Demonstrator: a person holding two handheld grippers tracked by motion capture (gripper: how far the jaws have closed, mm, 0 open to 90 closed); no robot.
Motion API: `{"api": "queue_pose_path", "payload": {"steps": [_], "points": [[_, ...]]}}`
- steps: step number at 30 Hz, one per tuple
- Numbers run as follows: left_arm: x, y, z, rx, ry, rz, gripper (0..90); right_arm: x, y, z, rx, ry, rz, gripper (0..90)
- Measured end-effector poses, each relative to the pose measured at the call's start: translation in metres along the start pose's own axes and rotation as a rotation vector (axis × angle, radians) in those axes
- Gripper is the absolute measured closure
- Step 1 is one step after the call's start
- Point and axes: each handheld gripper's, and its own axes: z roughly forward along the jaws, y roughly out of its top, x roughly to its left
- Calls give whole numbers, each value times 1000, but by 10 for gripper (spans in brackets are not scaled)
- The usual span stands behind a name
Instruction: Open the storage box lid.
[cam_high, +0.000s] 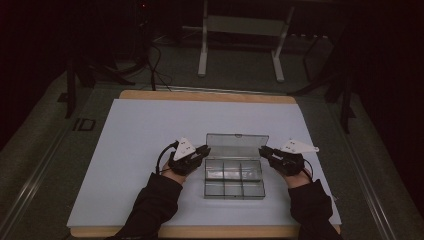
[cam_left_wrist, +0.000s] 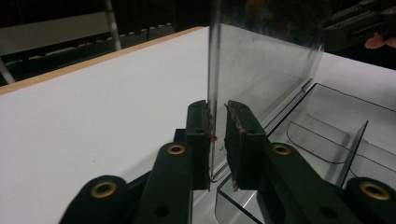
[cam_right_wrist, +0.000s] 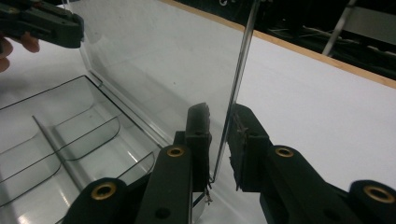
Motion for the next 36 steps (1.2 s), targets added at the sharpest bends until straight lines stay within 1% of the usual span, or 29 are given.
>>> {"api": "queue_pose_path", "payload": {"steps": [2, 5, 7, 8, 9, 11, 13, 16, 18, 19, 20, 25, 26, 27, 28, 29, 31, 33, 34, 36], "points": [[-1, 0, 1, 1, 11, 9, 803, 0, 0, 2, 1, -8, 7, 771], [-1, 0, 2, 0, 22, 9, 798, 1, -1, 4, 3, -15, 10, 756], [0, -1, 4, 2, 26, 0, 797, 2, -3, 9, 8, -27, 9, 736], [1, -1, 6, 5, 26, -12, 785, 2, -4, 12, 11, -36, 15, 730], [1, -2, 6, 5, 30, -13, 781, 2, -5, 13, 10, -42, 17, 728], [1, -2, 7, 1, 30, -20, 780, 2, -5, 14, 8, -44, 22, 724], [1, -3, 9, -2, 30, -26, 749, 2, -7, 18, 9, -43, 40, 703], [1, -3, 11, 2, 32, -29, 739, 1, -8, 20, 17, -40, 41, 689], [2, -4, 13, 10, 29, -37, 707, 2, -9, 23, 28, -49, 47, 676], [2, -4, 14, 17, 31, -39, 707, 2, -9, 23, 28, -49, 47, 676], [2, -4, 17, 31, 37, -39, 697, 3, -10, 25, 38, -58, 50, 663], [2, -5, 21, 43, 44, -49, 684, 3, -10, 28, 46, -68, 53, 643], [1, -5, 22, 48, 44, -51, 661, 4, -11, 28, 54, -71, 57, 633], [1, -6, 24, 65, 56, -44, 661, 4, -11, 29, 59, -76, 55, 628], [1, -6, 24, 65, 56, -44, 659, 4, -11, 29, 59, -76, 55, 628], [0, -7, 26, 69, 59, -54, 646, 4, -11, 30, 66, -80, 57, 618], [0, -7, 27, 73, 59, -55, 639, 4, -12, 30, 70, -82, 63, 616], [1, -7, 28, 74, 58, -67, 620, 4, -12, 31, 74, -85, 73, 607], [1, -7, 29, 78, 57, -71, 620, 4, -12, 31, 74, -85, 73, 607], [1, -7, 30, 87, 58, -71, 587, 4, -12, 32, 82, -90, 68, 598]]}}
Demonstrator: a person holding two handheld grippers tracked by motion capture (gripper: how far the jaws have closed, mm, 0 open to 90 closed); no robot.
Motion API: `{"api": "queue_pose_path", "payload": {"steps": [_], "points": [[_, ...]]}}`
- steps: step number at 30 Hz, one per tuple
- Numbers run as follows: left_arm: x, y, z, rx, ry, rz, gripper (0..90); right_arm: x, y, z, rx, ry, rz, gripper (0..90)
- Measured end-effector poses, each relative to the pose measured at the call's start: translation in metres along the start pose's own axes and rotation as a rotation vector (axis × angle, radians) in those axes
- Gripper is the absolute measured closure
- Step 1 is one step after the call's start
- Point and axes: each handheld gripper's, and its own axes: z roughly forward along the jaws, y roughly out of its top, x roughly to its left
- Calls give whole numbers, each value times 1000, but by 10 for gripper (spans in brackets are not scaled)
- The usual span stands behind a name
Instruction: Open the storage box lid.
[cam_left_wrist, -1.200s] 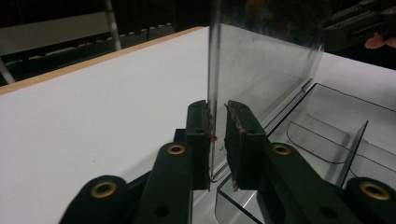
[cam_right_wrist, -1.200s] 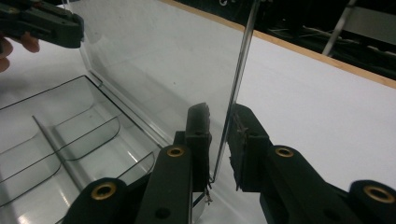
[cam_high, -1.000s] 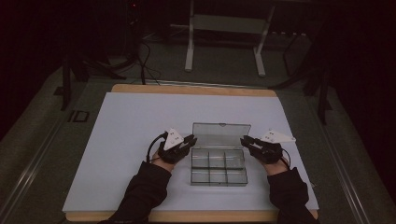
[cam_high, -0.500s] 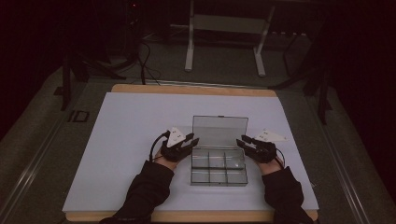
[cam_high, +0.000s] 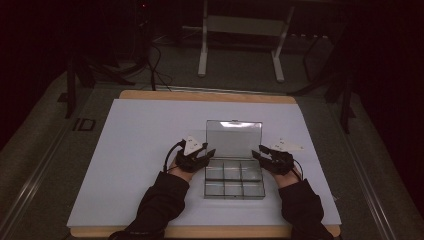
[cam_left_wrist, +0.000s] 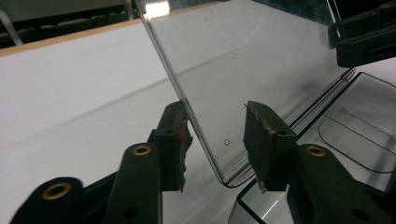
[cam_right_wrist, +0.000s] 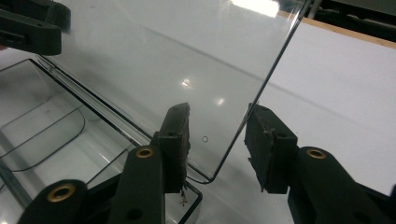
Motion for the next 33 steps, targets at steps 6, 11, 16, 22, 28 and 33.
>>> {"api": "queue_pose_path", "payload": {"steps": [6, 11, 16, 22, 28, 33], "points": [[-2, 0, 4, 15, 9, -4, 526, -1, -1, 1, 17, -3, 22, 578], [0, 0, 5, 32, 4, -29, 524, 1, -1, 2, 21, -17, 29, 568], [1, 0, 6, 41, -2, -49, 504, 0, -2, 3, 21, -20, 47, 560], [3, -1, 8, 57, -8, -74, 488, 1, -3, 4, 30, -20, 39, 577], [4, 1, 11, 77, -15, -82, 518, 3, -3, 7, 43, -20, 38, 575], [4, 2, 10, 75, -12, -77, 500, 1, -2, 7, 49, -14, 41, 544]]}}
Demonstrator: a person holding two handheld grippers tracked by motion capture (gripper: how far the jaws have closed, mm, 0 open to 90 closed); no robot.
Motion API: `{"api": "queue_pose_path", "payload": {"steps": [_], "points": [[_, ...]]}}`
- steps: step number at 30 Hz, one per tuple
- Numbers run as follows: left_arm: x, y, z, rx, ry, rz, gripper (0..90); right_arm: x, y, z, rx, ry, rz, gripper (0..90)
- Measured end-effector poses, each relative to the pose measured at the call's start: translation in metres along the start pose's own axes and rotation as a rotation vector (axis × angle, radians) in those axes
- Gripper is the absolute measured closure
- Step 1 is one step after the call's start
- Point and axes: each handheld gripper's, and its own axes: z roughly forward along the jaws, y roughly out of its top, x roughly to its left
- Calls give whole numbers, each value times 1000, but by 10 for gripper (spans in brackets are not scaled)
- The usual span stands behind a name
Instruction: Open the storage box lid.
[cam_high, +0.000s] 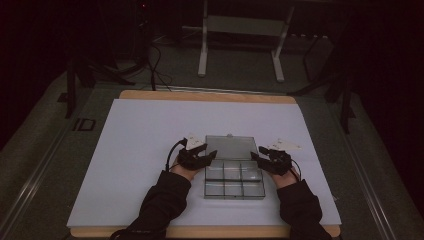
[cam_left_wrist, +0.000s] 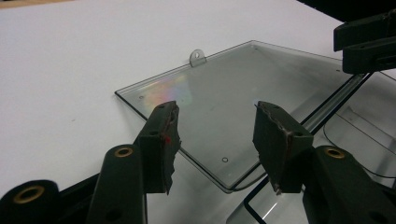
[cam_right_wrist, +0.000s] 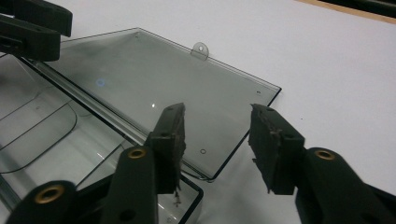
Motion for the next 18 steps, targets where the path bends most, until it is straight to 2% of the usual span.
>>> {"api": "queue_pose_path", "payload": {"steps": [2, 4, 6, 10, 11, 12, 13, 14, 15, 17, 18], "points": [[0, 1, 0, 1, -3, 1, 478, 0, 1, 0, 4, 0, -2, 541], [-1, 3, -3, 1, -24, 4, 451, -1, 3, -1, 6, 7, -5, 531], [-4, 6, -4, 7, -40, 24, 446, -2, 4, -1, 8, 18, -4, 520], [-9, 9, -6, 14, -54, 28, 341, -3, 11, -5, 3, 40, -5, 486], [-9, 10, -6, 17, -57, 30, 341, -3, 11, -5, 3, 40, -5, 486], [-10, 11, -7, 19, -66, 26, 266, -2, 12, -6, 4, 41, -14, 436], [-11, 12, -7, 21, -73, 28, 266, -2, 12, -6, 4, 41, -14, 436], [-12, 13, -8, 28, -58, 34, 209, -1, 12, -7, 5, 43, -14, 409], [-12, 13, -9, 26, -68, 39, 146, -1, 13, -9, 3, 49, -13, 368], [-11, 14, -12, 15, -77, 31, 99, -2, 13, -10, 1, 72, -1, 309], [-11, 14, -14, 2, -98, 34, 80, -2, 13, -11, -2, 77, -2, 295]]}}
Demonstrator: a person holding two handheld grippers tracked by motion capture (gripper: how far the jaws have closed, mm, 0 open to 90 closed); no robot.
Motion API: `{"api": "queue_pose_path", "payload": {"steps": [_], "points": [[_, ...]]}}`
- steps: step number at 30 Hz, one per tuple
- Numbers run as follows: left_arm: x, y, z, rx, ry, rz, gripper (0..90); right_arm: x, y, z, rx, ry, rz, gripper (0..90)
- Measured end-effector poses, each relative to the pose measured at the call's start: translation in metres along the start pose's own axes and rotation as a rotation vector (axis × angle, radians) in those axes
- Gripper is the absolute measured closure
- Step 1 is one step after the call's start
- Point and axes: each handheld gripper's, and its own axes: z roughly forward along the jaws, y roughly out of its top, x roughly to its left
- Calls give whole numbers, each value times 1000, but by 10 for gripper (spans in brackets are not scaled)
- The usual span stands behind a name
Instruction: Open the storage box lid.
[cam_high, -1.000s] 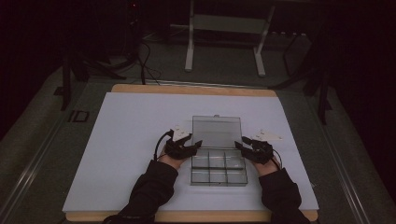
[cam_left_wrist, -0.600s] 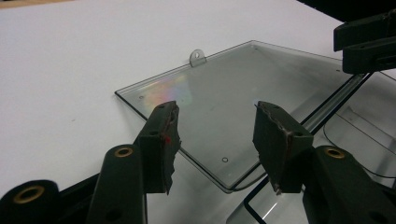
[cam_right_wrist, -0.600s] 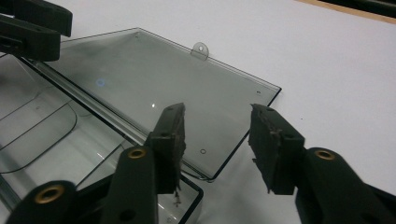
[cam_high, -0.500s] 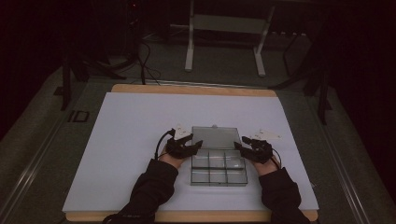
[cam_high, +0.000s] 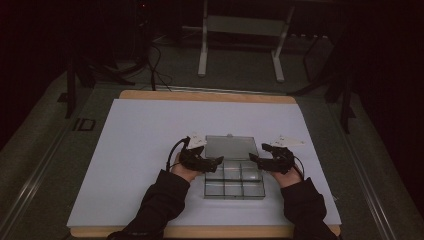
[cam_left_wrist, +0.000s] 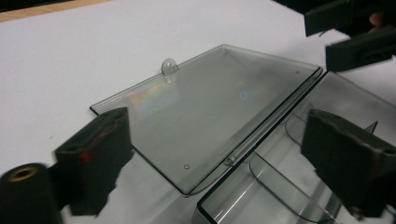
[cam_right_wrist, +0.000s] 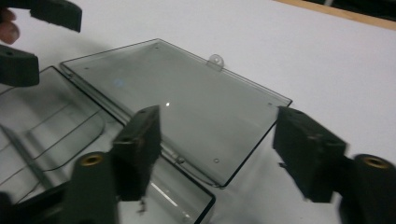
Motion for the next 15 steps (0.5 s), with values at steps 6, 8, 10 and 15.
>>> {"api": "queue_pose_path", "payload": {"steps": [6, 8, 10, 15], "points": [[-2, 1, -9, -16, -30, 33, 23, -3, -4, -9, -8, 17, -2, 230], [-2, 0, -11, -15, -35, 40, 23, -4, -6, -12, -1, 16, -4, 209], [-1, -1, -14, -11, -42, 40, 23, -5, -8, -16, 3, 20, -5, 204], [1, -5, -21, -11, -48, 39, 23, -8, -13, -25, 0, -23, -20, 166]]}}
